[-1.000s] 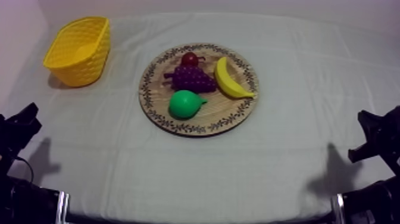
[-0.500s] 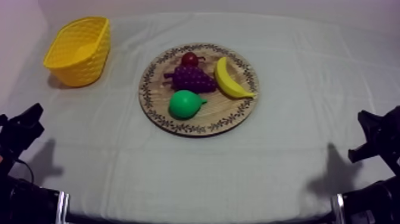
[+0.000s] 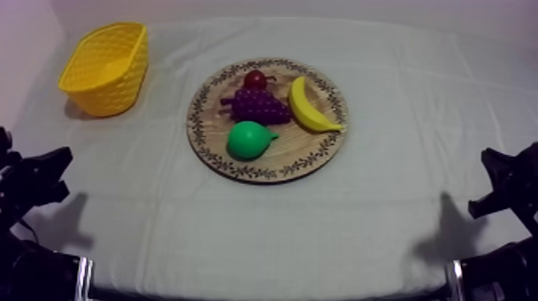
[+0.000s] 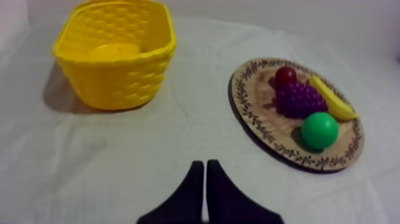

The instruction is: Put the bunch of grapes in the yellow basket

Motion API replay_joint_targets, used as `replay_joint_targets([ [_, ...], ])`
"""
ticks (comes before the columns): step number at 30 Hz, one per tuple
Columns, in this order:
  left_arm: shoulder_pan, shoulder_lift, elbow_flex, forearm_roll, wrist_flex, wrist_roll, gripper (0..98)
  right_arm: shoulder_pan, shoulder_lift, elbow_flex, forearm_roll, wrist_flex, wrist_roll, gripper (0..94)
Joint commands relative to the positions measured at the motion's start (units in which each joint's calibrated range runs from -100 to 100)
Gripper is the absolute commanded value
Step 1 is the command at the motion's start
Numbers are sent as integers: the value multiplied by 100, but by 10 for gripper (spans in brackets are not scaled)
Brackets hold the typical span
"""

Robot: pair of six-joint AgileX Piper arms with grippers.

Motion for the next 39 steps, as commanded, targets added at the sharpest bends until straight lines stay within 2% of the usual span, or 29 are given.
replay_joint_targets([
  [1,36,597,-319,33,36,-296,0,-2,-1,-2,0,-3,2,3],
  [10,179,2639,-2196,343,472,-1220,0,-2,-1,-2,0,-3,2,3],
  [14,146,3564,-3133,516,915,-1657,0,-2,-1,-2,0,-3,2,3],
  [21,207,5058,-4467,565,1520,-1874,0,-2,-1,-2,0,-3,2,3],
  [24,368,5657,-4973,497,1600,-1904,0,-2,-1,-2,0,-3,2,3],
  [33,943,7242,-6491,89,2175,-1743,0,-2,-1,-2,0,-3,2,3],
  [39,1548,8249,-7449,-391,2630,-1542,0,-2,-1,-2,0,-3,1,3],
])
